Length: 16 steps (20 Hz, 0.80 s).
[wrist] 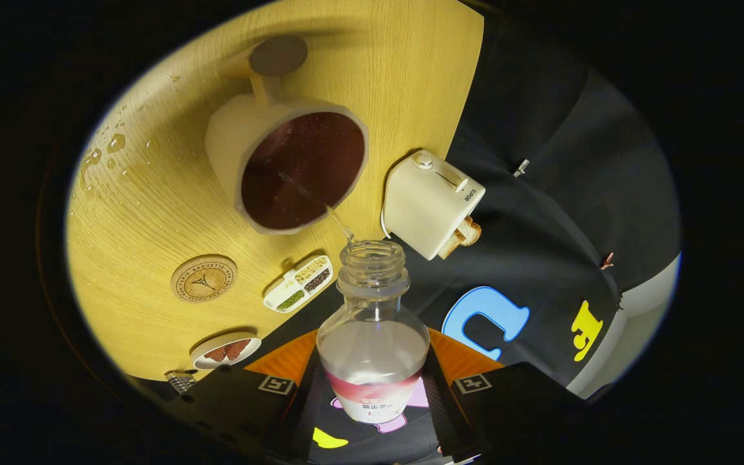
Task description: Take the bottle from table, then pour the juice into the cup, finally place the bottle on the coaster
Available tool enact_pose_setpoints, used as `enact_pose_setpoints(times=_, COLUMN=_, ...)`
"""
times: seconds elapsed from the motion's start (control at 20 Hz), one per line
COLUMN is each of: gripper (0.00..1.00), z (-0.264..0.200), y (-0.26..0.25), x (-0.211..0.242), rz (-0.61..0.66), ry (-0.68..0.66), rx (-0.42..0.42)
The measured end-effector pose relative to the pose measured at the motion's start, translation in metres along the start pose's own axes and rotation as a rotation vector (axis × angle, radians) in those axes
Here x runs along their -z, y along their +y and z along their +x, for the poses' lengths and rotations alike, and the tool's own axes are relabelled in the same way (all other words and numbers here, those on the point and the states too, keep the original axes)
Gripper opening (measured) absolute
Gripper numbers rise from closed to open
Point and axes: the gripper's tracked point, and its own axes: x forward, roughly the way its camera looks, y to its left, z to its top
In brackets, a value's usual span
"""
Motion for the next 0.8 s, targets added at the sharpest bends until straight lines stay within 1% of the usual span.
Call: enact_pose_setpoints(times=0.8, gripper=0.74, z=0.0004, y=-0.0035, x=-0.0064, rz=-0.023, ry=-0.021, rx=0.006)
